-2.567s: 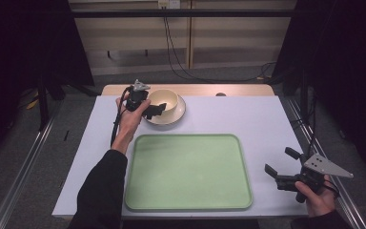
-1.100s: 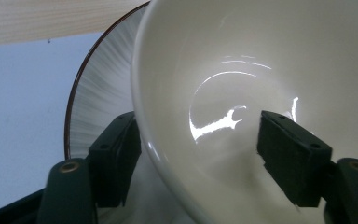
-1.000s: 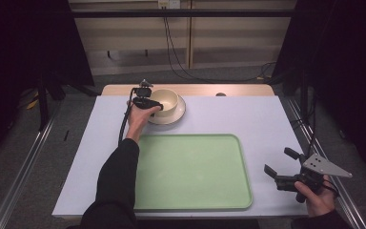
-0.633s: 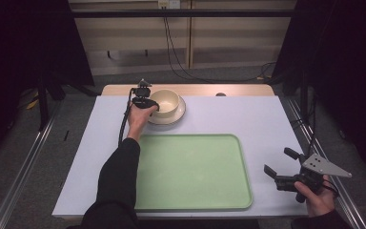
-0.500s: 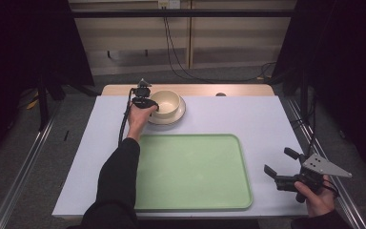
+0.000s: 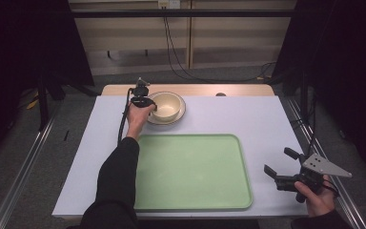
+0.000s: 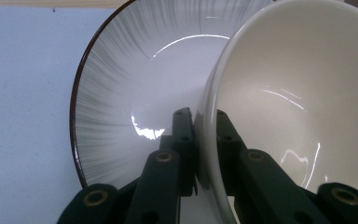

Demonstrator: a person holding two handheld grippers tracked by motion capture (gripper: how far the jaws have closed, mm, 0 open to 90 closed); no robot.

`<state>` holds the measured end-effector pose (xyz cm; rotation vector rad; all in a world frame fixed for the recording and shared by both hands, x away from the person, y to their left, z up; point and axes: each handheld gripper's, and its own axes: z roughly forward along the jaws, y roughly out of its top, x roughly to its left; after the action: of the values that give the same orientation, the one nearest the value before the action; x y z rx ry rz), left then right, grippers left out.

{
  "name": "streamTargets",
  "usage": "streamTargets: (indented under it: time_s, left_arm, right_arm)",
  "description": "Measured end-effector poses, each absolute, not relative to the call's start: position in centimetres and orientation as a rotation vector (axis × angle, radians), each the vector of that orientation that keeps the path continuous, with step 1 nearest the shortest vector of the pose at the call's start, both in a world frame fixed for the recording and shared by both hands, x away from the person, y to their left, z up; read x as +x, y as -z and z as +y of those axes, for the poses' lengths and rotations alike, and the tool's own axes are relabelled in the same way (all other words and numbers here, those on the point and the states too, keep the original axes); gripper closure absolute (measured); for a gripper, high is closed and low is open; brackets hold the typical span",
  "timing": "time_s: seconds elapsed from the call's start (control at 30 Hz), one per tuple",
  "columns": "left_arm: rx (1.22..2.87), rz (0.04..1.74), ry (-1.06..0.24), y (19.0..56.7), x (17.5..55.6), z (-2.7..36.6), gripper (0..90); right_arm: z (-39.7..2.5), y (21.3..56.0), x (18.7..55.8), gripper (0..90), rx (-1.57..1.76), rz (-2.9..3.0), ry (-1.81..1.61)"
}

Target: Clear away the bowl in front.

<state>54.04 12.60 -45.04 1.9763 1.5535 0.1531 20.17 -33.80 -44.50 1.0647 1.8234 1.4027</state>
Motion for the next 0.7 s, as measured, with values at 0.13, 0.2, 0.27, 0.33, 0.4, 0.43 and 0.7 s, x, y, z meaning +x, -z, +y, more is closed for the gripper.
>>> streamTargets:
  time_s: [0.13, 0.2, 0.27, 0.33, 0.4, 0.43, 0.7]
  left_arm:
    - [1.980, 1.550, -0.136, 45.00, 54.09, 12.94, 83.6]
    - [1.954, 1.561, -0.136, 45.00, 54.03, 13.15, 83.7]
    - [1.939, 1.574, -0.126, 44.95, 53.97, 13.22, 83.8]
    - [1.943, 1.566, -0.127, 44.79, 53.95, 13.26, 83.9]
    - [1.922, 1.564, -0.125, 44.62, 53.92, 13.23, 83.8]
    - [1.937, 1.557, -0.133, 44.53, 53.91, 13.22, 83.8]
    - [1.902, 1.582, -0.129, 44.52, 53.79, 13.12, 83.7]
  right_arm:
    - [-33.81, 44.50, 20.18, 1.8, 1.063, 1.823, -1.402]
    - [-33.82, 44.50, 20.17, 1.8, 1.065, 1.823, -1.403]
    - [-33.88, 44.47, 20.16, 1.8, 1.063, 1.826, -1.404]
    - [-33.87, 44.49, 20.19, 1.8, 1.065, 1.824, -1.399]
    - [-33.83, 44.50, 20.17, 1.8, 1.070, 1.823, -1.401]
    - [-33.86, 44.48, 20.17, 1.8, 1.065, 1.823, -1.401]
    - [-33.89, 44.48, 20.17, 1.8, 1.063, 1.825, -1.401]
